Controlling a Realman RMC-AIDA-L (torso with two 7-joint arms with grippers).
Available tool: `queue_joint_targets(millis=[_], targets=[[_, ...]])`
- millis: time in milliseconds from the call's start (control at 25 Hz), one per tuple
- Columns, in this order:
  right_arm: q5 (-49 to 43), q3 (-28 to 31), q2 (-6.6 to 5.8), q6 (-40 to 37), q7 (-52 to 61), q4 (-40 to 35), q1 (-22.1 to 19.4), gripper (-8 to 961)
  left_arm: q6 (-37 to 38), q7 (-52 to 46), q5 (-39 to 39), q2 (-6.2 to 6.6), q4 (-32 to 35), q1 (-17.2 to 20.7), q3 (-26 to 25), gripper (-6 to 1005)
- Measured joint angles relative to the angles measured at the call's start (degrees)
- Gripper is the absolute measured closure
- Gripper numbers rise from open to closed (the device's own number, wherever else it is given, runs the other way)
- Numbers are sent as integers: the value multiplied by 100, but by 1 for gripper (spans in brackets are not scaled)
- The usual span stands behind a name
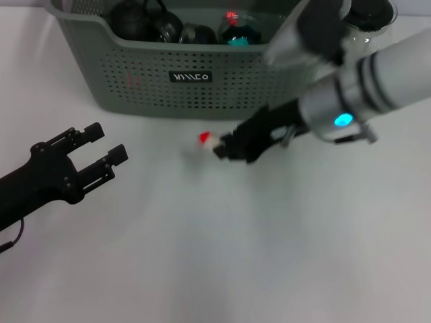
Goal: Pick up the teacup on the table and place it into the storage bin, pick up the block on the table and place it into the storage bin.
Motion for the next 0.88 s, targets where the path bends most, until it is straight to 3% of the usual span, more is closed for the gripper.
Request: queue_joint_targets(millis=[200,320,440,640,880], targets=[[27,1334,14,-1416,-20,-1806,-641,718,-1,0,-13,0,9,10,0,333],[215,2026,50,-1998,1,-2683,-753,711,0,0,-16,1,6,-6,0,333],[504,2331,50,-2081,14,-3089,-686,703,-1,0,-22,7,1,-26,0,333],[-140,2238,46,-1149,395,-2715,5,689,-2,-1,-25,16,-5,-46,3,333],[-1461,1893,50,531,1001,-722,1293,673,-2,-9,-20,7,-8,-48,9,333]])
